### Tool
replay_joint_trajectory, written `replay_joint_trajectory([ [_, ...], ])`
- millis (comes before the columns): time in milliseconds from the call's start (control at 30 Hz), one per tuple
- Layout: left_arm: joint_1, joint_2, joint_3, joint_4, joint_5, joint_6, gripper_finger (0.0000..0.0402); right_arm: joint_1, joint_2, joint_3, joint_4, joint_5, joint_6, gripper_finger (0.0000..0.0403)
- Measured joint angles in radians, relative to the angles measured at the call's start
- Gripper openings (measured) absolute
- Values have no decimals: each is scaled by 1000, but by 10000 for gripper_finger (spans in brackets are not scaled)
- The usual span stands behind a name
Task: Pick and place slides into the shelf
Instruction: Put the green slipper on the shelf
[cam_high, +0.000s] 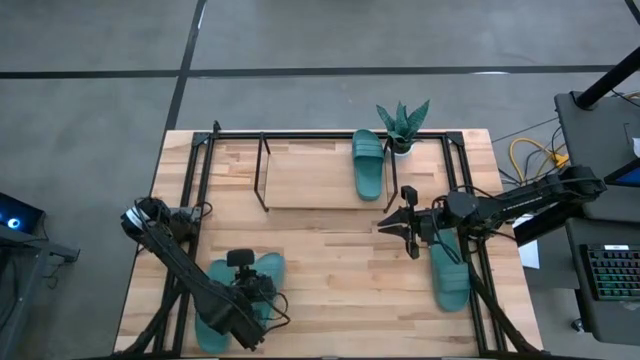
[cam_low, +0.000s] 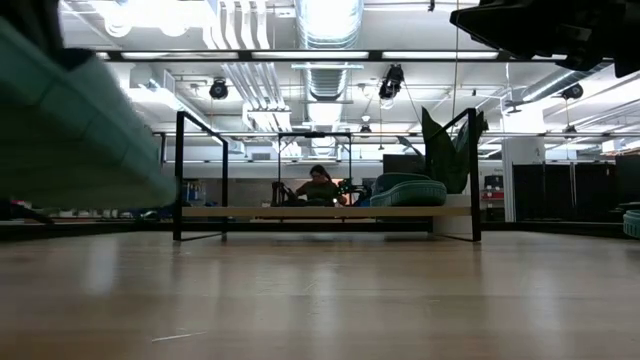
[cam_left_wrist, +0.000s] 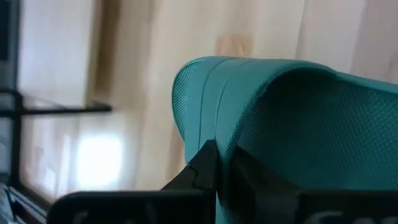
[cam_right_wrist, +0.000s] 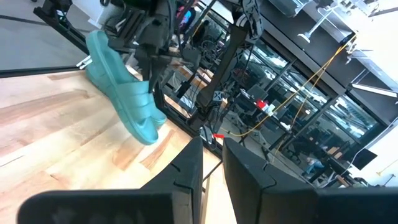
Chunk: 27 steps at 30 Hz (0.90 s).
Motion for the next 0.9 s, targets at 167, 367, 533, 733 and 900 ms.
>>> replay_joint_trajectory([
  [167, 22, -2, 13, 0, -134, 56, 0, 0, 0, 0, 0, 0, -11, 54],
  [367, 86, -5, 8, 0, -221, 97, 0, 0, 0, 0, 1, 0, -26, 54],
  [533, 131, -13, 16, 0, -283, 112, 0, 0, 0, 0, 1, 0, -27, 54],
  [733, 200, -56, 28, 2, -306, 166, 0, 0, 0, 0, 1, 0, -26, 54],
  [900, 250, -104, 27, 56, -387, 265, 0, 0, 0, 0, 1, 0, 5, 54],
])
